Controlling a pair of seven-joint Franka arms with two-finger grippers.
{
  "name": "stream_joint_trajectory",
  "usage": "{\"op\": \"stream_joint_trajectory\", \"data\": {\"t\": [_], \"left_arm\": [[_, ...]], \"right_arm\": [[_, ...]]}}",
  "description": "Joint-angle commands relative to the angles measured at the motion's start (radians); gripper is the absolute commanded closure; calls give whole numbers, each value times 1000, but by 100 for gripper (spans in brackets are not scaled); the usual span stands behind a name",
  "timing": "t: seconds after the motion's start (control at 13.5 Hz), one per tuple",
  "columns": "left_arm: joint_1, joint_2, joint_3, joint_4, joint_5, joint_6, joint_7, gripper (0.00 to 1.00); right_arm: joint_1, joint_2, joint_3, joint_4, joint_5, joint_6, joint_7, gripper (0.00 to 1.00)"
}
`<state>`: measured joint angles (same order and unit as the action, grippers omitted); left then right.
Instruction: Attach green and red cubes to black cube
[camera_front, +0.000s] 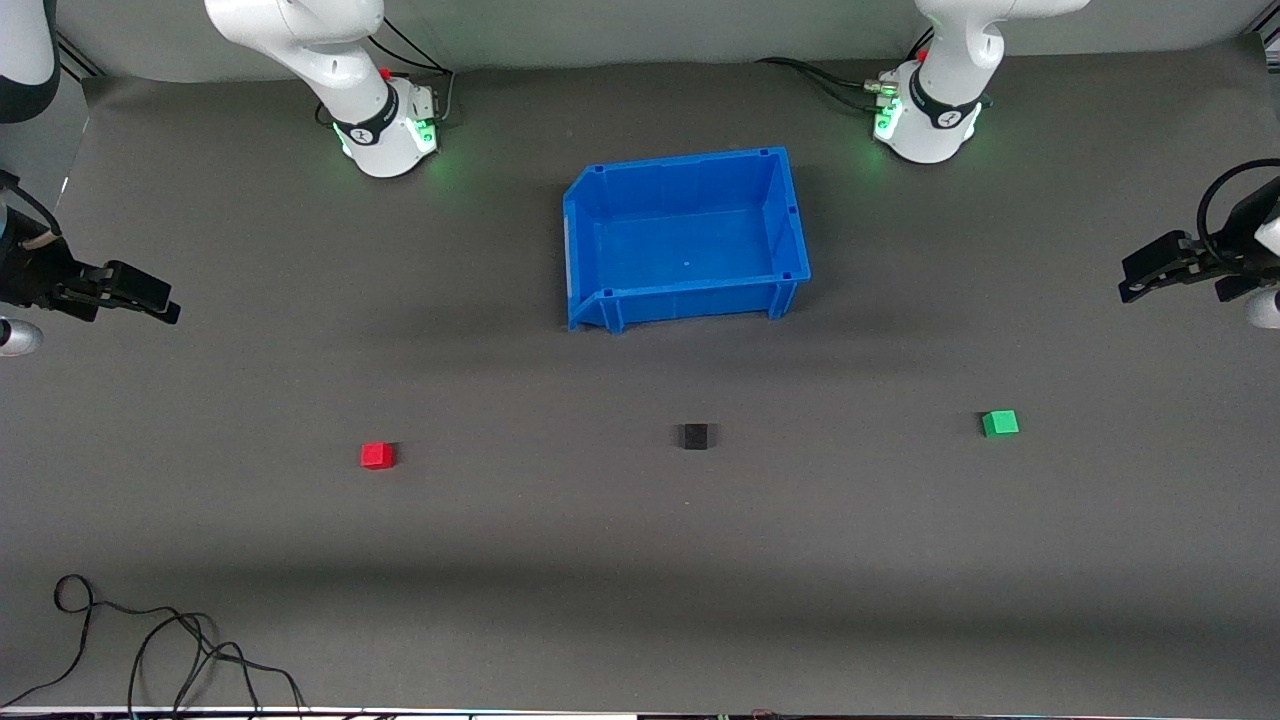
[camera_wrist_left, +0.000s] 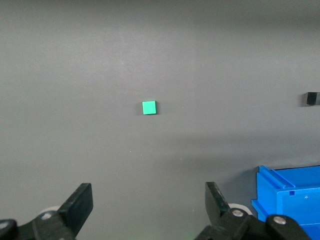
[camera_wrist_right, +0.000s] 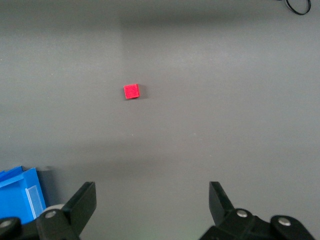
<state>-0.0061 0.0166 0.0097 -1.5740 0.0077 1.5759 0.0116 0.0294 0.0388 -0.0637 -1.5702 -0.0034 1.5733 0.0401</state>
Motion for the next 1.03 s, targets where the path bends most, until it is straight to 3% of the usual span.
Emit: {"op": "stream_joint_trajectory", "data": {"t": [0.0, 0.37, 0.66, 0.81, 0.96], "left_arm": [[-9, 0, 3, 15, -3, -19, -16, 0], [-3, 8, 4, 11, -9, -11, -16, 0], [6, 55, 12, -15, -14, 24, -16, 0], [29, 57, 15, -70, -12, 80, -50, 0], [35, 57, 15, -156, -12, 168, -65, 0]], "right_arm": [[15, 13, -8, 25, 16, -15, 23, 0], [14, 15, -11, 30, 16, -15, 49, 0], [12, 47, -10, 65, 29, 1, 425, 0], [1, 79, -14, 96, 117, 5, 672, 0], [-2, 117, -19, 131, 147, 16, 870, 0]]}}
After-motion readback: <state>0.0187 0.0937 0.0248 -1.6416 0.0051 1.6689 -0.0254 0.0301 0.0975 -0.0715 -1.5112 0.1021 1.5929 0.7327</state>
